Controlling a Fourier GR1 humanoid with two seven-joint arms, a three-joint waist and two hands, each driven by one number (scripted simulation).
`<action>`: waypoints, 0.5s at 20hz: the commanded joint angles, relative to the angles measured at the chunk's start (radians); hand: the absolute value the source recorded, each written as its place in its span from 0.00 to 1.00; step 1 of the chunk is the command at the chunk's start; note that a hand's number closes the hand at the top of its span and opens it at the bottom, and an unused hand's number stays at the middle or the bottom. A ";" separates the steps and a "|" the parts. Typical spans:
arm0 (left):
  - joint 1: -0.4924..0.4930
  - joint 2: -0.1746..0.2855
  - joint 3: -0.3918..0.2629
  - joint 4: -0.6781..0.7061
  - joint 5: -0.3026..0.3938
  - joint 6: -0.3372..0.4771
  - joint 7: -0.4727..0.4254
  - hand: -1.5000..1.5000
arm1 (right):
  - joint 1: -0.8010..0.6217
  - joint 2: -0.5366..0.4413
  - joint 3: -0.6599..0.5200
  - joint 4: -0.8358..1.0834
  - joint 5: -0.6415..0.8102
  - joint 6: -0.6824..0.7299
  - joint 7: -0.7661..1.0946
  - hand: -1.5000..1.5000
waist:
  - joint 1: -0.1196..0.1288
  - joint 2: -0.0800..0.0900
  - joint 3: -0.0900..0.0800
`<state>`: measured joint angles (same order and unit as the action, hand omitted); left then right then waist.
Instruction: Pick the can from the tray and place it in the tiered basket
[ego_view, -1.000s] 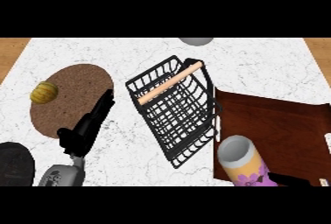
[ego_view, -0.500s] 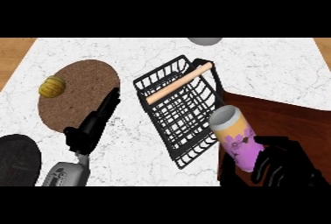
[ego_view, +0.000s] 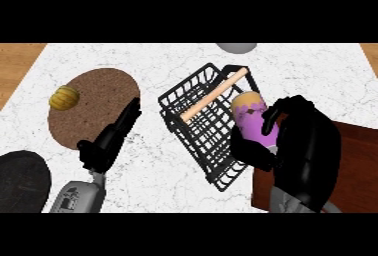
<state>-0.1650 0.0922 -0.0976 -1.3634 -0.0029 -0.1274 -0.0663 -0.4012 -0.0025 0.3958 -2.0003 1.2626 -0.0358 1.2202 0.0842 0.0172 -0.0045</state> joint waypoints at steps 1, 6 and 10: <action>-0.009 0.022 0.019 0.010 0.011 -0.016 0.010 0.50 | -0.183 0.002 -0.126 0.160 -0.130 -0.081 0.205 1.00 | 0.002 0.003 0.003; -0.003 -0.028 -0.022 0.010 -0.019 0.019 0.014 0.50 | -0.244 0.003 -0.180 0.238 -0.264 -0.196 0.262 1.00 | 0.009 -0.001 0.005; -0.026 -0.007 0.002 0.016 -0.003 0.005 0.015 0.50 | -0.262 0.003 -0.272 0.261 -0.389 -0.282 0.266 0.00 | 0.014 0.001 0.005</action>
<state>-0.1821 0.0820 -0.0996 -1.3525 -0.0060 -0.1218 -0.0542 -0.6041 -0.0023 0.1963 -1.8013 0.9764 -0.1468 1.2325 0.0919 0.0098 -0.0014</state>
